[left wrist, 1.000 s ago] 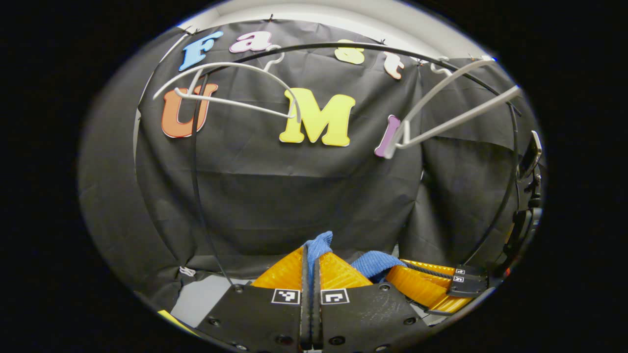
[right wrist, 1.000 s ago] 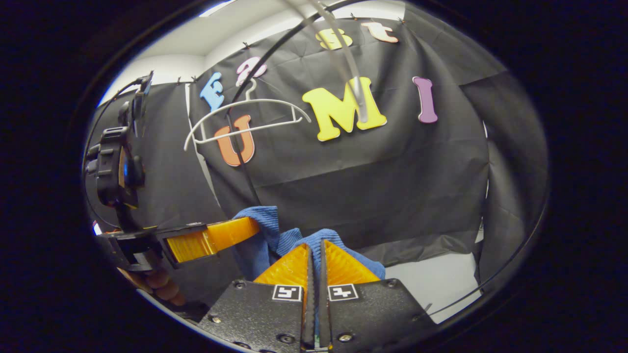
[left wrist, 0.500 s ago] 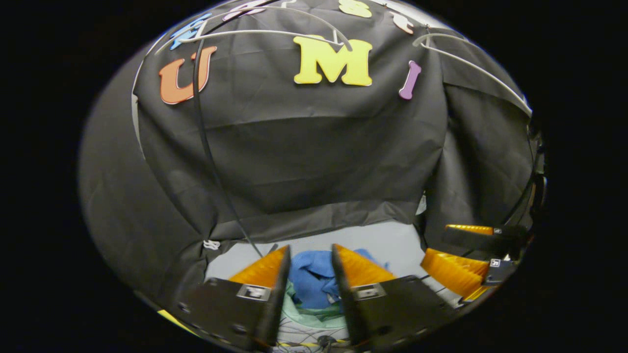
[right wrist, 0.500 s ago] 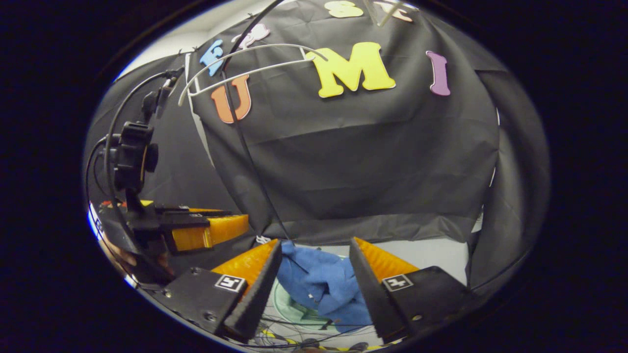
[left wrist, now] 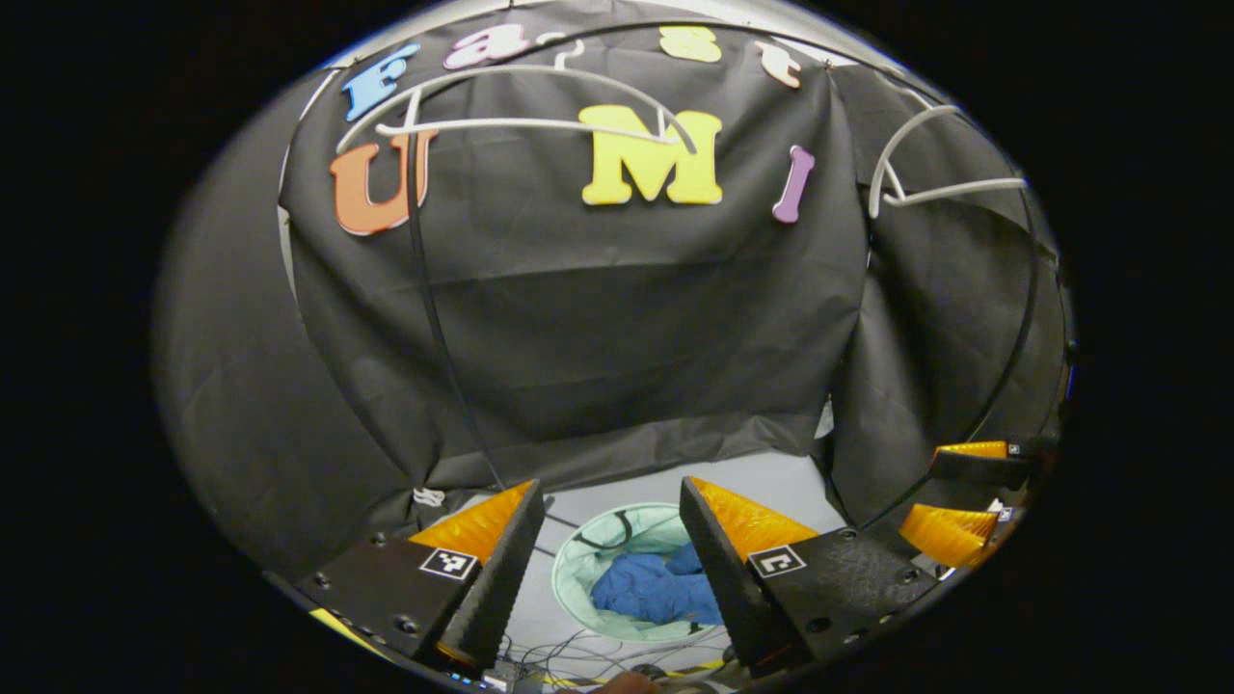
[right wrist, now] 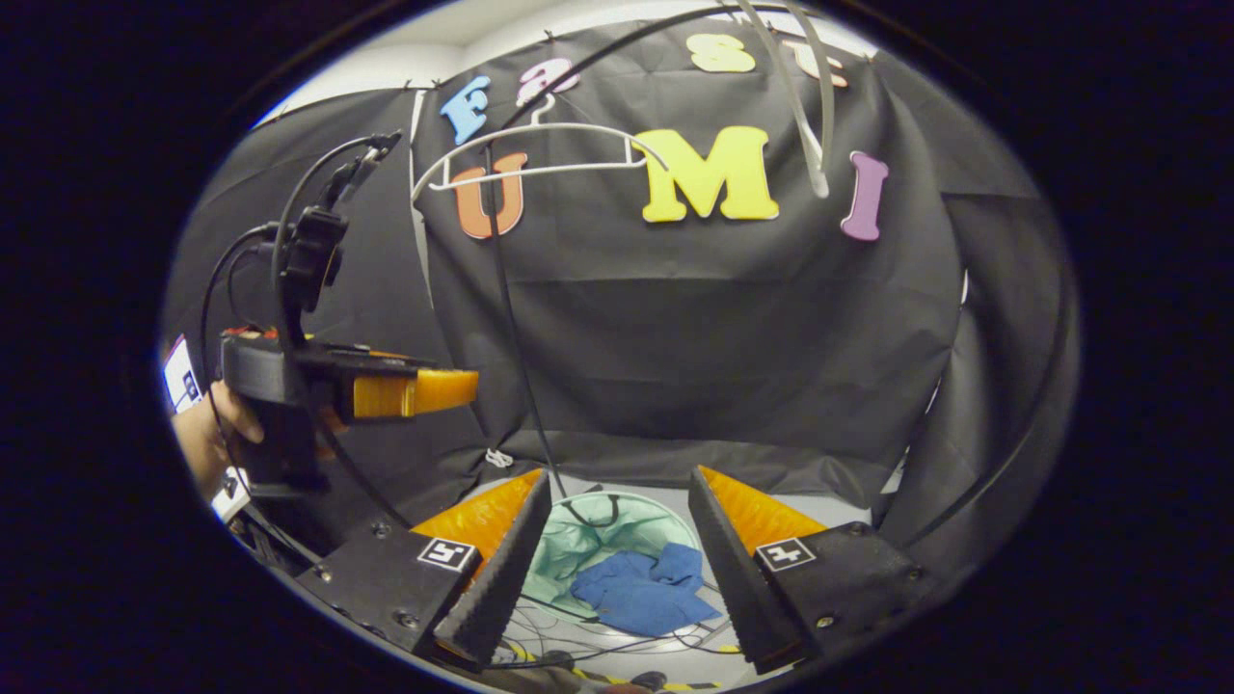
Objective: Grasp the clothes on the hanger with both hands and then place them into the laundry hamper below.
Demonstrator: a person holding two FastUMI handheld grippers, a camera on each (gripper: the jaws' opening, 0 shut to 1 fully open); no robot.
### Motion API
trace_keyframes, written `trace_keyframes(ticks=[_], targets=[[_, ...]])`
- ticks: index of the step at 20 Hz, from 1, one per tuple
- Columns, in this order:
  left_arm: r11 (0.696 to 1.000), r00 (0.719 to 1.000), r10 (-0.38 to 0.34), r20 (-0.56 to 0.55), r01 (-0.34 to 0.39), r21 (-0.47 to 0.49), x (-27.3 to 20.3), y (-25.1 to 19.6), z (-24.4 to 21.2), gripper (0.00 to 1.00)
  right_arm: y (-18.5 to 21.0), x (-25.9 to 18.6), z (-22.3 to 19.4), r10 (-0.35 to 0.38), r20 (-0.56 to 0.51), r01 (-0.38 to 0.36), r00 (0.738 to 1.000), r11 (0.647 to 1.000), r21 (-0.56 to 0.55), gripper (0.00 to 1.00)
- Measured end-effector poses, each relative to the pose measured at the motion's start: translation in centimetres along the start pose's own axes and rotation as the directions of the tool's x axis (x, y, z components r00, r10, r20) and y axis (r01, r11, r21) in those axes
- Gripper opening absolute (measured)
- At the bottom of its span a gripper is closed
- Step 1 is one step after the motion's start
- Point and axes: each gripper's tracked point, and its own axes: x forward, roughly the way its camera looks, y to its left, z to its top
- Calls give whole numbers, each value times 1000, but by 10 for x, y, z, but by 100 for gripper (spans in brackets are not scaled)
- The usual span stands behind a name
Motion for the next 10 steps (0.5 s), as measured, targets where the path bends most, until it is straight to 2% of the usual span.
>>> trace_keyframes(ticks=[3,4,5,6,8,9,10], targets=[[1000,995,6,97,-7,5,-35,-5,36,87,3,-45,15,12,65,-10,998,999,-33,91],[1000,992,10,127,-11,6,-44,-5,45,83,4,-56,21,11,86,-7,996,999,-49,91],[1000,988,21,152,-21,4,-53,-5,55,87,3,-68,28,11,113,-4,994,998,-63,91],[1000,984,27,174,-27,-2,-64,-6,66,91,3,-81,39,10,142,0,990,997,-72,91],[999,973,40,228,-36,-21,-89,-6,86,84,2,-106,63,16,200,-2,980,997,-72,94],[999,965,47,258,-41,-30,-102,-6,98,89,3,-120,80,25,234,-8,972,997,-73,94],[998,956,55,288,-45,-40,-113,-4,111,89,3,-137,99,31,274,-9,961,997,-80,94]])
